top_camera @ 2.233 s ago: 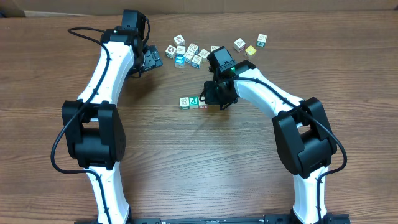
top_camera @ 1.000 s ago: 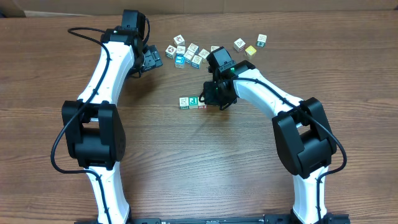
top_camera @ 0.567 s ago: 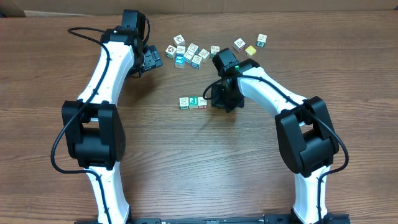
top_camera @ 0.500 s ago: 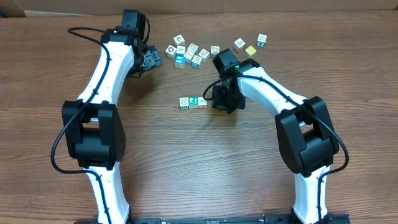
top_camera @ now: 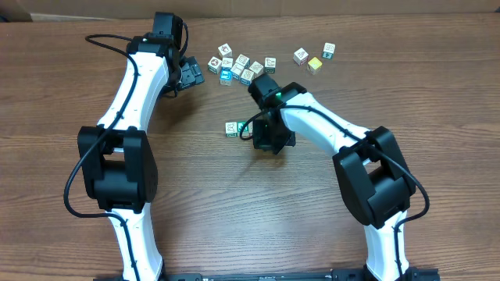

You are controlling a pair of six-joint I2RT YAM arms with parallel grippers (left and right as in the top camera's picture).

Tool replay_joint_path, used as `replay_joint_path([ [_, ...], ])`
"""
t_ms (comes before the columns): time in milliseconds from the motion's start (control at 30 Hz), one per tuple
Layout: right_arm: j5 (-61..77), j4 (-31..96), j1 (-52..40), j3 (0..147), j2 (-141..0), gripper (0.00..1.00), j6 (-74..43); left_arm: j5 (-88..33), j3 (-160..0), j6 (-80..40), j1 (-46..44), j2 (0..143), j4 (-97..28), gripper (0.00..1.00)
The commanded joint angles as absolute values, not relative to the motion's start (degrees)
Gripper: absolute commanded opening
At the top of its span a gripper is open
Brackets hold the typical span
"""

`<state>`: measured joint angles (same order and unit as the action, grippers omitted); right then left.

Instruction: Form a horizontal line

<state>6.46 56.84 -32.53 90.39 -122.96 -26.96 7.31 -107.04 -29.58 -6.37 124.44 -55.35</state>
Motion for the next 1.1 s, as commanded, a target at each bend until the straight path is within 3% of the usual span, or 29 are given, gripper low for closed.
replay_joint_path([
  [0,4.54,56.23,-33.39,90.04,-121.97,0.04,-27.20,7.88,-108.14,-28.69,-6.44,125.23,-55.46,1.00],
  [1067,5.21,50.57,-33.43,90.04,-121.97,0.04,-26.98,7.88,-108.14,-28.69,-6.44,125.25,-55.46,1.00],
])
